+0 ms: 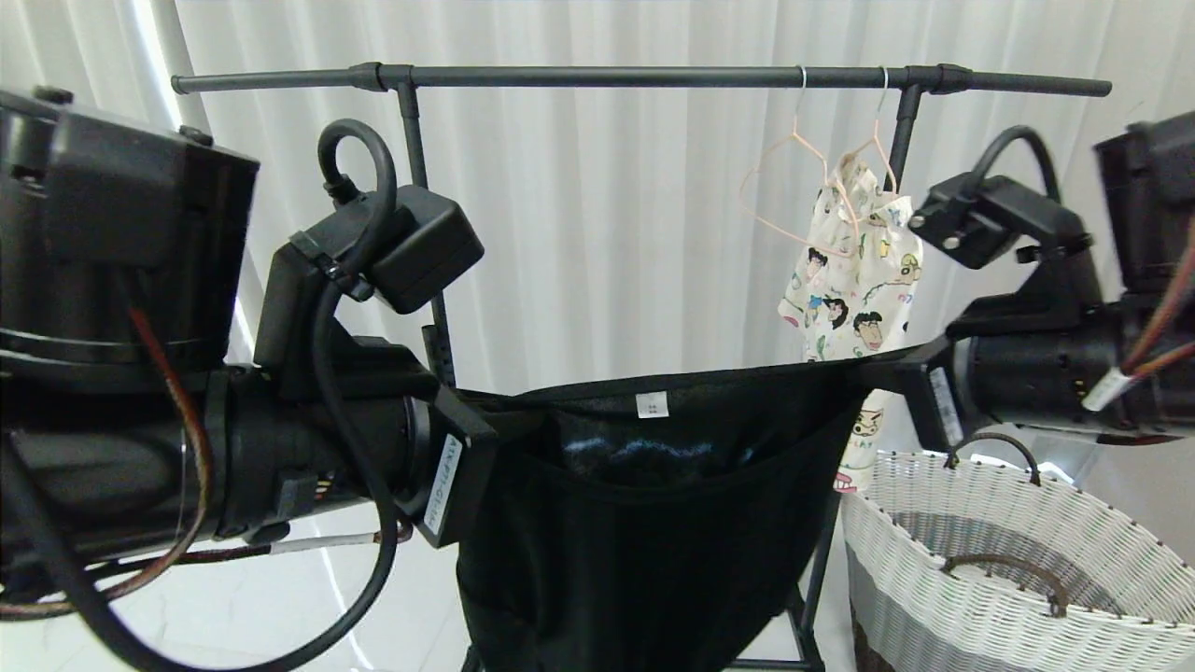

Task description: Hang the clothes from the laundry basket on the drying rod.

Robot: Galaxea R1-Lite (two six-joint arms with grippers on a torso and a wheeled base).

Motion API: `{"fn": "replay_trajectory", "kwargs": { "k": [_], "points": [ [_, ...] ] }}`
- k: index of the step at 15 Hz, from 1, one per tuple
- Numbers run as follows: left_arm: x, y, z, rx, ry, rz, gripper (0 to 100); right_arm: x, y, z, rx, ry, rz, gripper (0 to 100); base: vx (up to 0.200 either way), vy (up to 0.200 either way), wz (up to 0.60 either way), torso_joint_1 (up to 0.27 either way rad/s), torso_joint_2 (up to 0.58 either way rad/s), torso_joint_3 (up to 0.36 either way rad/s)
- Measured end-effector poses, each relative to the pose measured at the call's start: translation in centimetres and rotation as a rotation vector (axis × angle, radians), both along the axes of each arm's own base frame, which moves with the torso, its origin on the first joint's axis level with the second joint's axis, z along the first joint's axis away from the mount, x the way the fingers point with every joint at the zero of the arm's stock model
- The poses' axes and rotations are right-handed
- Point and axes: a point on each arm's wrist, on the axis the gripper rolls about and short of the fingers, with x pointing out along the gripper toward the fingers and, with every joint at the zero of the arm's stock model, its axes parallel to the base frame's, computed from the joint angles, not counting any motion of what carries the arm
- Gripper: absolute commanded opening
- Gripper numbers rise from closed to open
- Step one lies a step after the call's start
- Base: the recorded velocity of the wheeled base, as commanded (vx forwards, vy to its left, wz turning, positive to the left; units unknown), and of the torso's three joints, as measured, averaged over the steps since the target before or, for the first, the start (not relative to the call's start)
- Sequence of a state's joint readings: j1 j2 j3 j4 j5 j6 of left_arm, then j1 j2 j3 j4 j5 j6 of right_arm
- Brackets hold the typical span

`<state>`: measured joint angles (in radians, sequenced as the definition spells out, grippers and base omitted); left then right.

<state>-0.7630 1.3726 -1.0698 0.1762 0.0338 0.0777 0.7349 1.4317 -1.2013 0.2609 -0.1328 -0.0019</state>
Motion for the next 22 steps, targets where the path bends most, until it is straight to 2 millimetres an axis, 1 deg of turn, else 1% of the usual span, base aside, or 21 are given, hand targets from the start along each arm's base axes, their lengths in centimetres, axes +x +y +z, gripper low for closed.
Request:
{"fn": "replay_trajectory", "kwargs": {
  "k": [2,3,5,7,8,10,12,15,17,19,20,22],
  "points": [
    [-1.3,-0.5,0.5,0.008,-0.041,-0.027,0,-1.9,-2.0,1.0,0.021,-0.026,-0.011,0,0.000,0.000,0.00,0.000,0.00,0.000],
    [-1.7,-0.6,1.1,0.003,-0.067,-0.046,0,-2.6,-2.7,1.7,0.040,-0.050,-0.017,0,0.000,0.000,0.00,0.000,0.00,0.000],
    [-2.0,-0.7,2.1,-0.010,-0.110,-0.068,0,-3.4,-3.6,2.7,0.069,-0.087,-0.021,0,0.000,0.000,0.00,0.000,0.00,0.000],
    [-2.2,-0.7,2.6,-0.016,-0.129,-0.079,0,-4.0,-4.1,3.4,0.088,-0.112,-0.020,0,0.000,0.000,0.00,0.000,0.00,0.000],
    [-2.3,-0.7,2.6,-0.003,-0.144,-0.091,0,-4.4,-4.3,3.6,0.085,-0.108,-0.012,0,0.000,0.000,0.00,0.000,0.00,0.000],
    [-2.2,-1.0,2.8,0.015,-0.189,-0.126,0,-6.0,-4.9,3.4,0.053,-0.065,0.031,0,0.000,0.000,0.00,0.000,0.00,0.000],
    [-1.7,-1.6,3.2,-0.011,-0.237,-0.157,0,-8.2,-5.4,3.2,0.024,-0.023,0.121,0,0.000,0.000,0.00,0.000,0.00,0.000],
    [-0.8,-2.8,3.6,-0.033,-0.251,-0.197,0,-10.8,-5.3,3.1,0.011,-0.001,0.283,0,0.000,0.000,0.00,0.000,0.00,0.000],
    [-0.3,-3.5,3.8,-0.038,-0.253,-0.205,0,-11.3,-4.9,3.0,0.005,0.003,0.335,0,0.000,0.000,0.00,0.000,0.00,0.000],
    [-0.1,-3.8,3.6,-0.026,-0.241,-0.206,0,-11.2,-4.6,3.0,0.007,0.000,0.343,0,0.000,0.000,0.00,0.000,0.00,0.000],
    [-0.2,-3.6,3.2,0.006,-0.208,-0.209,0,-11.1,-4.5,3.0,0.007,0.001,0.335,0,0.000,0.000,0.00,0.000,0.00,0.000],
    [-1.2,-2.6,2.6,0.086,-0.111,-0.238,0,-10.3,-4.3,3.2,0.028,-0.015,0.294,0,0.000,0.000,0.00,0.000,0.00,0.000]
  ]
}}
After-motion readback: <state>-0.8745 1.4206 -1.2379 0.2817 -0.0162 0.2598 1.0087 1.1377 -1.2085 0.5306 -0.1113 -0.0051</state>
